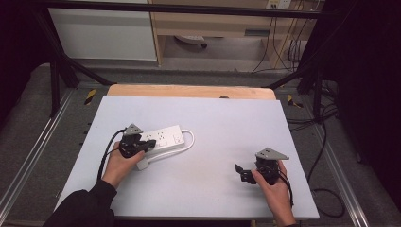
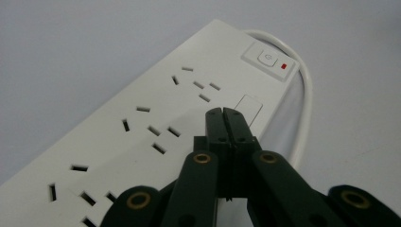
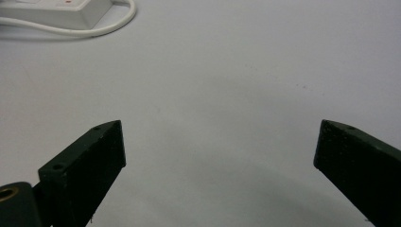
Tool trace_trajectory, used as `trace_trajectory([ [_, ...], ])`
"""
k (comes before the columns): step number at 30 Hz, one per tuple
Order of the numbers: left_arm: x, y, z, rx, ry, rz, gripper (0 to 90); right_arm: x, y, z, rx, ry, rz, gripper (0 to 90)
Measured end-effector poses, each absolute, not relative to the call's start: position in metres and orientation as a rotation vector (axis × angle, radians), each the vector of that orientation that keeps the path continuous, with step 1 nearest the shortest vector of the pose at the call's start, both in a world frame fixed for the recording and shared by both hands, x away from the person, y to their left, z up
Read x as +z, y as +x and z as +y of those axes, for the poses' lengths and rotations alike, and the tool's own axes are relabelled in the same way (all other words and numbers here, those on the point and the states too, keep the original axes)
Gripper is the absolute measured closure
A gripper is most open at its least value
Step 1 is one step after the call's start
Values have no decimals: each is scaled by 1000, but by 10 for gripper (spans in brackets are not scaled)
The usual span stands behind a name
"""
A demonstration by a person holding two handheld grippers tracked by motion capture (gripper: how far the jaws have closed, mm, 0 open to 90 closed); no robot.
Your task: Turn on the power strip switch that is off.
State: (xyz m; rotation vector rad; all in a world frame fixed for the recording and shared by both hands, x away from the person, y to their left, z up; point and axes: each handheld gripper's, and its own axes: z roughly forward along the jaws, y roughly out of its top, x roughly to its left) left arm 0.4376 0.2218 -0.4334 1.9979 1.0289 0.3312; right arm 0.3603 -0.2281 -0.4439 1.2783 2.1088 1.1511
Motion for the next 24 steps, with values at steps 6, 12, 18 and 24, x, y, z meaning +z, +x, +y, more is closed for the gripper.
trace_trajectory([
  [6, -434, 438, 222, 329, 1998, 1029, 900, -444, 360, -228, 1152, 1281, 2109, 34],
  [12, -434, 438, 222, 325, 1999, 1029, 900, -444, 360, -228, 1150, 1278, 2111, 34],
  [18, -434, 438, 223, 321, 1997, 1030, 900, -444, 360, -228, 1152, 1280, 2109, 34],
  [24, -434, 438, 223, 321, 2000, 1027, 900, -444, 360, -228, 1153, 1283, 2109, 34],
])
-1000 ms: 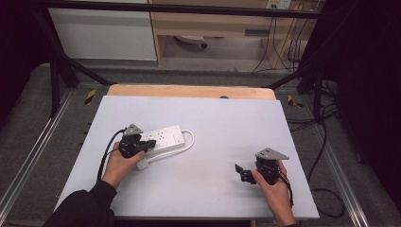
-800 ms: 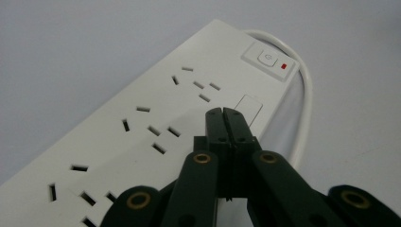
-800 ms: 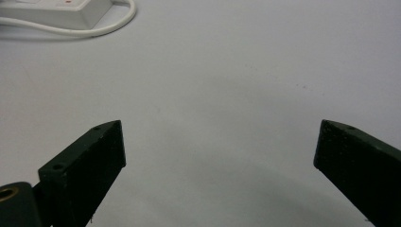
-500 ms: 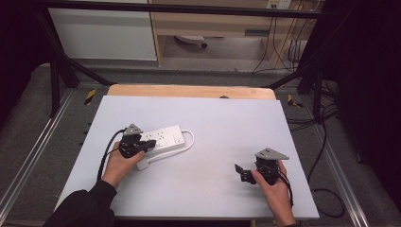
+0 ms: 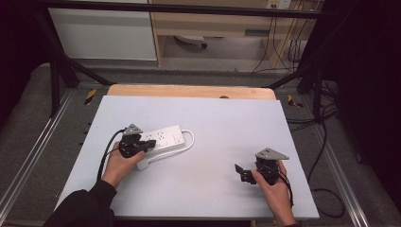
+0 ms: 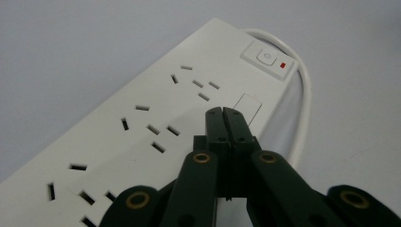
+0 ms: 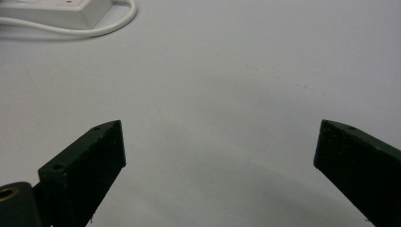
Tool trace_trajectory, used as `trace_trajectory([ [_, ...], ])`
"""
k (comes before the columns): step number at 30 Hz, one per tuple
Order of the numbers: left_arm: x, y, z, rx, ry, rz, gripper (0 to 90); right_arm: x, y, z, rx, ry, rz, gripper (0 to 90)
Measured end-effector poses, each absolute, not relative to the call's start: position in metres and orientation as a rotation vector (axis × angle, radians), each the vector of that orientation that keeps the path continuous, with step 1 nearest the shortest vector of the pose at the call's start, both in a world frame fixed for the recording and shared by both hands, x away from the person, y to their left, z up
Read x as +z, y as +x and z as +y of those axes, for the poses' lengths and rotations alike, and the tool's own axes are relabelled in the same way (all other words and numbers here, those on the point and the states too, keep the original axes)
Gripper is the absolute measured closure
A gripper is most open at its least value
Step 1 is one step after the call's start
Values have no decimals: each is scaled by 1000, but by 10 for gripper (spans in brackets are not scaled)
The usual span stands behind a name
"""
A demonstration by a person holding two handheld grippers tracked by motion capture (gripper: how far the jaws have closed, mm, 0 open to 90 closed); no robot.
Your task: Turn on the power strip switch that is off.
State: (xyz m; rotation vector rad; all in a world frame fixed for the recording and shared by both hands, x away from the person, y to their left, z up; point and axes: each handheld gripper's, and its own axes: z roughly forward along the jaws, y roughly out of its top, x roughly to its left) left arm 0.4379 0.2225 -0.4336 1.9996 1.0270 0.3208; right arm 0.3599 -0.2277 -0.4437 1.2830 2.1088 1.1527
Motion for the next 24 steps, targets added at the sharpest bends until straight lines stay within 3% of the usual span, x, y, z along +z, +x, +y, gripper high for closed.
trace_trajectory([
  [24, -434, 439, 223, 308, 2000, 1033, 900, -444, 360, -228, 1152, 1278, 2112, 34],
])
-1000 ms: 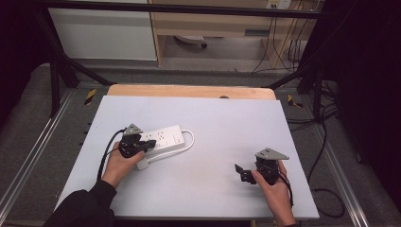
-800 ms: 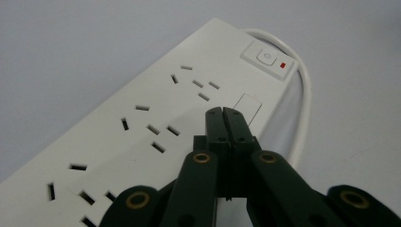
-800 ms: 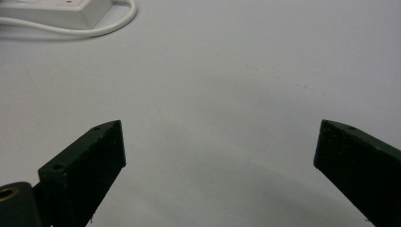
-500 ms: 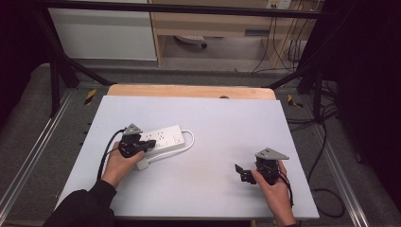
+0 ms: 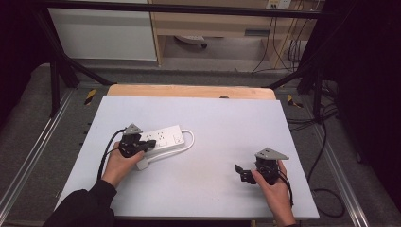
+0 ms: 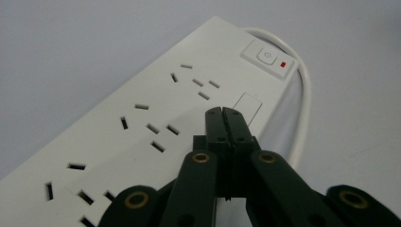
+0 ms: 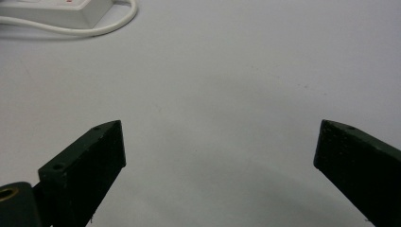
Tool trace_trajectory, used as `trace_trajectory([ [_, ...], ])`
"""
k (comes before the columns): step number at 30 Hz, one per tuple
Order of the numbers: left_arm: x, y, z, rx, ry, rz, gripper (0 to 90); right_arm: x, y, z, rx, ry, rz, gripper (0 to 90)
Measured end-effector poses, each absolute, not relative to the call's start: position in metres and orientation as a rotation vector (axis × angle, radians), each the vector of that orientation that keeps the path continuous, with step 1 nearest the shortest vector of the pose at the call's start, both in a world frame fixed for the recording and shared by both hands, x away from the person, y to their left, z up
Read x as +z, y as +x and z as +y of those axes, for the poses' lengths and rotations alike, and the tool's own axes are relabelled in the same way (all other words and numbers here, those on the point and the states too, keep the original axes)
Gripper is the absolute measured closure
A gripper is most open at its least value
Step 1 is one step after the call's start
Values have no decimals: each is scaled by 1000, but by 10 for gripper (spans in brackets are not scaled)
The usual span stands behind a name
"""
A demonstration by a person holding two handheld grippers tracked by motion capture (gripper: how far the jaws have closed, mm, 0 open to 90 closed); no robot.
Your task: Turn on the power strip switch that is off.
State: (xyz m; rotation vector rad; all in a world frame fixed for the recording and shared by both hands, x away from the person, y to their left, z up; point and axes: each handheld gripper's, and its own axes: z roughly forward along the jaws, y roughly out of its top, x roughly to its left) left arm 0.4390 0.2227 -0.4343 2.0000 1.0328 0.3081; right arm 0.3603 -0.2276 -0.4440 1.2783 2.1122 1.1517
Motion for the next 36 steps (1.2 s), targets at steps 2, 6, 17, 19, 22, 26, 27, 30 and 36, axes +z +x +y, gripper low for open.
trace_trajectory([
  [2, -436, 439, 222, 306, 2008, 1029, 900, -444, 360, -228, 1152, 1278, 2112, 34],
  [6, -435, 440, 221, 307, 2009, 1032, 900, -444, 360, -228, 1154, 1281, 2110, 34],
  [17, -436, 440, 221, 303, 2003, 1035, 900, -444, 360, -228, 1153, 1278, 2112, 34],
  [19, -436, 440, 221, 304, 2002, 1035, 900, -444, 360, -228, 1153, 1278, 2112, 34],
  [22, -436, 440, 221, 307, 2002, 1034, 900, -444, 360, -228, 1154, 1277, 2111, 34],
  [26, -436, 440, 221, 308, 1998, 1036, 900, -444, 360, -229, 1155, 1276, 2110, 34],
  [27, -436, 440, 222, 309, 1997, 1037, 900, -444, 360, -229, 1156, 1275, 2109, 34],
  [30, -435, 440, 222, 305, 1989, 1039, 900, -443, 360, -229, 1157, 1277, 2109, 34],
  [36, -433, 439, 224, 315, 1972, 1034, 900, -443, 360, -228, 1154, 1275, 2110, 34],
])
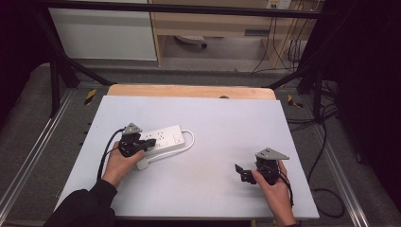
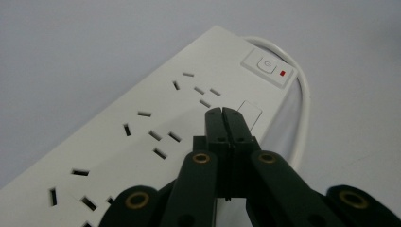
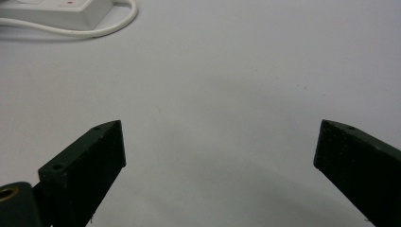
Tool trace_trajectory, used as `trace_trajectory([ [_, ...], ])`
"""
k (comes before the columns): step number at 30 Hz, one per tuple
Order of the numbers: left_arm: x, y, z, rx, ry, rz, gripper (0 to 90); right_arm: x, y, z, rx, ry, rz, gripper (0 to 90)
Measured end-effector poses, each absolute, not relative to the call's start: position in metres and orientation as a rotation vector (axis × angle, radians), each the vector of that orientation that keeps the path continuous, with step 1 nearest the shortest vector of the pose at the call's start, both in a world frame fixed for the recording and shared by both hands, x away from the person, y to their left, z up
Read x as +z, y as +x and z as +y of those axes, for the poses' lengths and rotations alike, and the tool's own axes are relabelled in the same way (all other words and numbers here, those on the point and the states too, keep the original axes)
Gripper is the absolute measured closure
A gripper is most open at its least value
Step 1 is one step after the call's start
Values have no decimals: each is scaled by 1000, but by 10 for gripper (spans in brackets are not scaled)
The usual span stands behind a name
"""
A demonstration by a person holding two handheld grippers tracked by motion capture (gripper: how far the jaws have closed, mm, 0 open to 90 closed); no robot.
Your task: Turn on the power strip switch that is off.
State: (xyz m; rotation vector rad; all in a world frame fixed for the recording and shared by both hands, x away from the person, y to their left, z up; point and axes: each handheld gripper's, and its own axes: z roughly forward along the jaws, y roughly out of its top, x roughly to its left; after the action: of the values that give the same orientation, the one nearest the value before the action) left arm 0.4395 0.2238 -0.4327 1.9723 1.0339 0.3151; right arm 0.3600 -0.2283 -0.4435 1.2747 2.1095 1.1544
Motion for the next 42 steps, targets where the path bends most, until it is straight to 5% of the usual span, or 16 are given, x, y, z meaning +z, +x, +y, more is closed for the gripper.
trace_trajectory([
  [10, -430, 438, 224, 330, 1954, 1034, 900, -444, 360, -228, 1155, 1275, 2110, 34],
  [17, -427, 437, 224, 345, 1942, 1031, 822, -444, 360, -228, 1155, 1277, 2110, 34],
  [42, -422, 436, 218, 371, 1919, 1025, 420, -444, 360, -228, 1156, 1276, 2112, 34],
])
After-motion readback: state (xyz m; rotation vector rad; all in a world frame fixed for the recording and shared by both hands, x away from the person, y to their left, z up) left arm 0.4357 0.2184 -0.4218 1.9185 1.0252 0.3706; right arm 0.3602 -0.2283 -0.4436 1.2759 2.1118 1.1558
